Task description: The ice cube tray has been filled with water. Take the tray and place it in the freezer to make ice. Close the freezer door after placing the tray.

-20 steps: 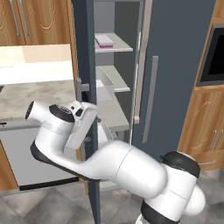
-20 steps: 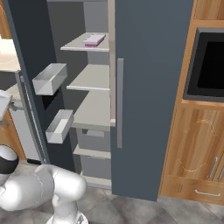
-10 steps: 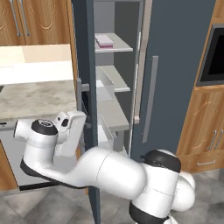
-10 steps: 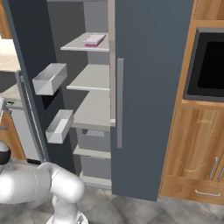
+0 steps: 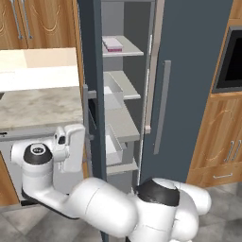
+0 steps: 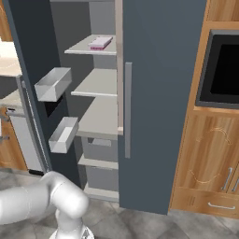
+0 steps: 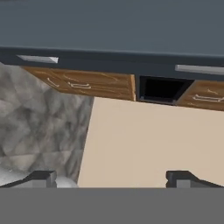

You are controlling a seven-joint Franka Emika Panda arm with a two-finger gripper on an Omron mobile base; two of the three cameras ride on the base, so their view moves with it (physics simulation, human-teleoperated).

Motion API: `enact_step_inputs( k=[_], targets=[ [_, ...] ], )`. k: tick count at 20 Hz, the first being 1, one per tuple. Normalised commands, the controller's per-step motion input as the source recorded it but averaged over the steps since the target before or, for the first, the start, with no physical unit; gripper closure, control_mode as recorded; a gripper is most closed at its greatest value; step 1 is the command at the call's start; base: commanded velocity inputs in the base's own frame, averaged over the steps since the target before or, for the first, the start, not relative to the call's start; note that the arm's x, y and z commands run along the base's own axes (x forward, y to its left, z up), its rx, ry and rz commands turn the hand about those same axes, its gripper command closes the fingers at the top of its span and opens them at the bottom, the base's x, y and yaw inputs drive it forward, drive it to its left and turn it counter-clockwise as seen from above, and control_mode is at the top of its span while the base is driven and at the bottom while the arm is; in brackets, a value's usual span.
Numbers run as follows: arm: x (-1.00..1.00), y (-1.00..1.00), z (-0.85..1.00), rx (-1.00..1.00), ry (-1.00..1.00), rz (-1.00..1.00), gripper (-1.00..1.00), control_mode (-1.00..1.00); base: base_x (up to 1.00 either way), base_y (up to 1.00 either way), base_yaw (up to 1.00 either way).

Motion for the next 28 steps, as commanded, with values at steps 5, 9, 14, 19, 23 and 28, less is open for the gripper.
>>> enact_step_inputs(
  k=[5, 9, 14, 19, 23, 28],
  targets=[
    [0.0, 0.0, -0.08, -0.04, 0.01, 0.0, -1.0, -1.0, 0.0, 0.0, 0.0],
    [0.0, 0.0, -0.14, 0.0, 0.08, 0.0, -1.0, -1.0, 0.0, 0.0, 0.0],
    [0.0, 0.0, -0.11, 0.0, 0.16, 0.0, -1.0, -1.0, 0.0, 0.0, 0.0],
    [0.0, 0.0, -0.16, 0.0, 0.23, 0.05, -1.0, -1.0, 0.0, 0.0, 0.0],
    [0.12, 0.0, -0.28, 0.0, 0.09, 0.12, -1.0, -1.0, 0.0, 0.0, 0.0],
    [0.15, 0.0, -0.32, 0.0, -0.01, 0.1, -1.0, -1.0, 0.0, 0.0, 0.0]
  ],
)
